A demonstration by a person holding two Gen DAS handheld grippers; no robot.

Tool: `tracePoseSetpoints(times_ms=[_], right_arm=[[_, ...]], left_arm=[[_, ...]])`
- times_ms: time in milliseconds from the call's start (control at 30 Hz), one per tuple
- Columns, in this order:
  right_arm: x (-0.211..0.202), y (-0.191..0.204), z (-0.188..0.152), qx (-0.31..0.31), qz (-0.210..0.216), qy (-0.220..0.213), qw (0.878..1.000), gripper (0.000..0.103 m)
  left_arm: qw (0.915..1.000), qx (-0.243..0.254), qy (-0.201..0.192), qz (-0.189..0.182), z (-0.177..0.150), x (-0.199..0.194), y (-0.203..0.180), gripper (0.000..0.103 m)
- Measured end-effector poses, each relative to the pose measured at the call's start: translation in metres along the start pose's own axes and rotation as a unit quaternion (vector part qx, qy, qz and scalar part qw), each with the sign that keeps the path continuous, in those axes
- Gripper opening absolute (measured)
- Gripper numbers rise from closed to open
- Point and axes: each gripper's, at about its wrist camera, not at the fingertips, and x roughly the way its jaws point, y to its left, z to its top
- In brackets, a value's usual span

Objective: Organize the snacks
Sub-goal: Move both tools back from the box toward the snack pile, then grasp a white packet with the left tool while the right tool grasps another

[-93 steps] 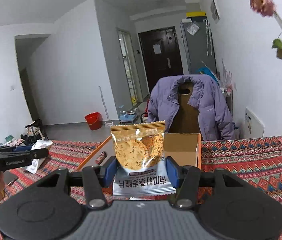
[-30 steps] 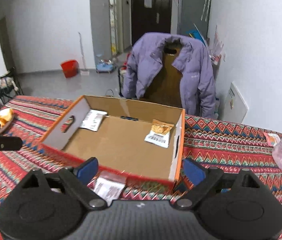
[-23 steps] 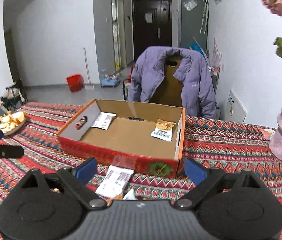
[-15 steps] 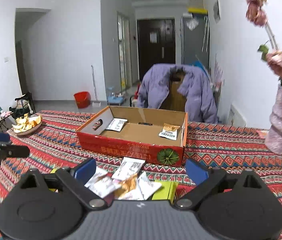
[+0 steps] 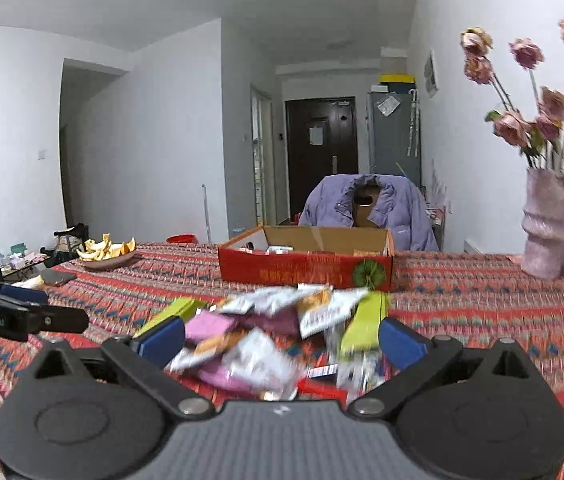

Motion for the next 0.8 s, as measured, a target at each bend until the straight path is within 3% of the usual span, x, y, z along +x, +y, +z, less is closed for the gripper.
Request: tracePoseSetpoints(times_ms=[167, 433, 567, 700, 800], right_arm=[[-0.017, -0.002, -0.026, 0.041, 0.004, -0.001, 0.999, 0.103], [-0.011, -0.003, -0.032, 0.023, -0.014, 0.004, 1.000, 0.103], [0.003, -0.007, -0.032, 0.017, -0.004, 0.030, 0.999, 0.098], [0.018, -0.010, -0.031, 0.005, 0.014, 0.060, 0.998, 0.088], [0.032, -0.011, -0.028, -0.001, 0.017, 0.073, 0.997, 0.086]], left_arm=[[1.0000, 0.008, 0.002, -0.001, -0.027, -0.008, 0.000, 0.103], [0.9998, 0.016, 0.005, -0.013, -0.031, 0.005, -0.007, 0.103], [0.9995, 0.002, 0.011, -0.030, -0.027, 0.023, -0.008, 0.103], [0.9984, 0.036, 0.006, -0.043, -0.018, 0.050, -0.018, 0.101], [0.9967, 0.058, 0.013, -0.055, -0.010, 0.078, -0.027, 0.091]])
